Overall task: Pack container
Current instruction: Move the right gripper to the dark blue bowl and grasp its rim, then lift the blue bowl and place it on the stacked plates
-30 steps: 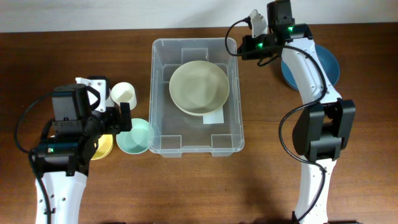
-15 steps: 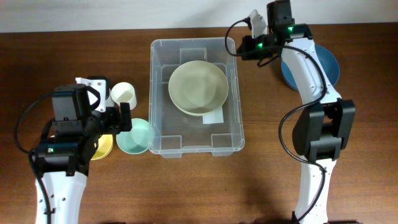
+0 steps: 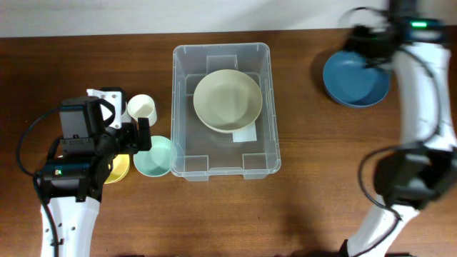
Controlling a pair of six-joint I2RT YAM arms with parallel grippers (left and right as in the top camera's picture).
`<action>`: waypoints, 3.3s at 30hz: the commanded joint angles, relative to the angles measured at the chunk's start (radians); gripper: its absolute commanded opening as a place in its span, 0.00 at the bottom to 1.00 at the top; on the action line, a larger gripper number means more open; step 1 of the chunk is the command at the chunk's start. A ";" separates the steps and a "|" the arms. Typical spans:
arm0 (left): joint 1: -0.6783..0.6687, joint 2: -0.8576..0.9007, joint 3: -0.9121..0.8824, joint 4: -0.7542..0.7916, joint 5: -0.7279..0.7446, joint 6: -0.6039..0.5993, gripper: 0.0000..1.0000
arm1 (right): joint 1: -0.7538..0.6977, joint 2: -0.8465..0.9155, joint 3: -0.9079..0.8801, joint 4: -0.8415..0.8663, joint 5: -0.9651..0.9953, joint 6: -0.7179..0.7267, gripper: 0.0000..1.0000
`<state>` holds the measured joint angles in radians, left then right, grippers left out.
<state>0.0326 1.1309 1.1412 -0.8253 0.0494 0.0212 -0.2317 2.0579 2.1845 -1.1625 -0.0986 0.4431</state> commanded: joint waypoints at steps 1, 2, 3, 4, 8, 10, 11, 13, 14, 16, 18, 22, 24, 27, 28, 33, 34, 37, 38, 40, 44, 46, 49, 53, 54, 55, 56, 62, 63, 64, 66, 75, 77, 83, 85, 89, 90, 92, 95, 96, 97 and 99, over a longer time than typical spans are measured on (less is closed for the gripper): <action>0.005 0.000 0.018 0.002 0.007 -0.006 1.00 | -0.146 0.007 -0.018 -0.016 -0.166 0.085 0.95; 0.005 0.000 0.018 0.002 0.007 -0.006 1.00 | -0.160 0.010 -0.025 -0.016 -0.187 0.077 0.95; 0.005 0.000 0.018 0.002 0.007 -0.006 1.00 | -0.192 0.023 -0.045 -0.016 -0.224 0.055 0.95; 0.005 0.000 0.018 0.002 0.007 -0.006 1.00 | -0.208 0.031 -0.058 -0.016 -0.241 0.038 0.95; 0.005 0.000 0.018 0.002 0.007 -0.006 1.00 | -0.238 0.079 -0.133 0.005 -0.261 -0.009 0.95; 0.005 0.000 0.018 0.002 0.007 -0.006 1.00 | -0.240 0.112 -0.175 0.051 -0.300 -0.049 0.95; 0.005 0.000 0.018 0.002 0.008 -0.006 1.00 | -0.239 0.129 -0.188 0.069 -0.319 -0.055 0.95; 0.005 0.000 0.018 0.002 0.007 -0.006 1.00 | -0.239 0.173 -0.190 0.081 -0.323 -0.047 0.95; 0.005 0.000 0.018 0.002 0.007 -0.006 1.00 | -0.239 0.187 -0.190 0.086 -0.319 -0.042 0.95; 0.005 0.000 0.018 0.002 0.007 -0.006 1.00 | -0.239 0.216 -0.190 0.101 -0.312 -0.039 0.95; 0.005 0.000 0.018 0.002 0.007 -0.006 1.00 | -0.239 0.257 -0.190 0.117 -0.309 -0.039 0.95; 0.005 0.000 0.018 0.002 0.008 -0.006 1.00 | -0.234 0.327 -0.190 0.142 -0.310 -0.039 0.93; 0.005 0.000 0.018 0.002 0.008 -0.006 1.00 | -0.228 0.354 -0.190 0.149 -0.313 -0.043 0.92; 0.005 0.000 0.018 0.002 0.008 -0.006 1.00 | -0.216 0.373 -0.190 0.158 -0.313 -0.043 0.92; 0.005 0.000 0.018 0.002 0.008 -0.006 1.00 | -0.211 0.379 -0.190 0.164 -0.310 -0.044 0.91; 0.005 0.000 0.018 0.003 0.008 -0.006 1.00 | -0.192 0.380 -0.190 0.185 -0.309 -0.046 0.85; 0.005 0.000 0.018 0.002 0.008 -0.006 1.00 | -0.189 0.380 -0.190 0.185 -0.309 -0.046 0.81; 0.005 0.000 0.018 0.002 0.008 -0.006 0.99 | -0.187 0.380 -0.190 0.186 -0.309 -0.046 0.66; 0.005 0.000 0.018 0.002 0.008 -0.006 1.00 | -0.187 0.380 -0.190 0.187 -0.309 -0.046 0.61; 0.005 0.000 0.018 0.003 0.008 -0.006 1.00 | -0.187 0.380 -0.190 0.187 -0.309 -0.046 0.54; 0.005 0.000 0.018 0.002 0.007 -0.006 1.00 | -0.187 0.380 -0.190 0.183 -0.310 -0.046 0.34; 0.005 0.000 0.018 0.002 0.008 -0.006 1.00 | -0.187 0.380 -0.190 0.183 -0.310 -0.046 0.21; 0.005 0.000 0.018 0.002 0.008 -0.006 1.00 | -0.187 0.380 -0.190 0.182 -0.310 -0.046 0.13; 0.005 0.000 0.018 0.002 0.008 -0.006 1.00 | -0.187 0.378 -0.189 0.171 -0.317 -0.046 0.04; 0.005 0.000 0.018 0.002 0.008 -0.006 1.00 | -0.187 0.372 -0.189 0.166 -0.330 -0.047 0.04; 0.005 0.000 0.018 0.002 0.008 -0.006 1.00 | -0.187 0.365 -0.189 0.165 -0.341 -0.047 0.04; 0.005 0.000 0.018 0.002 0.008 -0.006 1.00 | -0.187 0.352 -0.189 0.165 -0.353 -0.047 0.04; 0.005 0.000 0.018 0.002 0.008 -0.006 1.00 | -0.172 0.180 -0.153 0.160 -0.362 -0.095 0.04; 0.005 0.000 0.018 0.002 0.008 -0.006 1.00 | -0.165 0.145 -0.143 0.155 -0.361 -0.100 0.04; 0.005 0.000 0.018 0.002 0.007 -0.006 1.00 | -0.154 0.095 -0.132 0.148 -0.362 -0.101 0.04; 0.005 0.000 0.018 0.002 0.007 -0.006 1.00 | -0.126 0.010 -0.124 0.139 -0.362 -0.127 0.04; 0.005 0.000 0.018 0.002 0.008 -0.006 1.00 | 0.187 -0.207 -0.124 0.083 -0.315 -0.179 0.04; 0.005 0.000 0.018 0.002 0.008 -0.006 1.00 | 0.267 -0.197 -0.124 0.069 -0.255 -0.178 0.04; 0.005 0.000 0.018 0.002 0.007 -0.006 1.00 | 0.454 -0.120 -0.124 0.055 -0.122 -0.173 0.04; 0.005 0.000 0.018 0.002 0.007 -0.006 1.00 | 0.485 -0.090 -0.124 0.056 -0.100 -0.162 0.04; 0.005 0.000 0.018 0.002 0.008 -0.006 1.00 | 0.513 -0.019 -0.124 0.059 -0.099 -0.158 0.04; 0.005 0.000 0.018 0.002 0.008 -0.006 1.00 | 0.515 -0.006 -0.124 0.058 -0.100 -0.159 0.04; 0.005 0.000 0.018 0.002 0.008 -0.006 1.00 | 0.520 0.017 -0.124 0.058 -0.100 -0.159 0.04; 0.005 0.000 0.018 0.002 0.007 -0.006 1.00 | 0.525 0.035 -0.124 0.059 -0.100 -0.178 0.13; 0.005 0.000 0.018 0.002 0.008 -0.006 1.00 | 0.525 0.035 -0.124 0.060 -0.100 -0.184 0.24; 0.005 0.000 0.018 0.002 0.008 -0.006 1.00 | 0.526 0.035 -0.124 0.061 -0.100 -0.188 0.25; 0.005 0.000 0.018 0.002 0.008 -0.006 1.00 | 0.526 0.035 -0.124 0.063 -0.103 -0.197 0.25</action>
<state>0.0326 1.1309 1.1412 -0.8261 0.0494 0.0212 0.2836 2.0975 2.0586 -1.1057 -0.2066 0.2684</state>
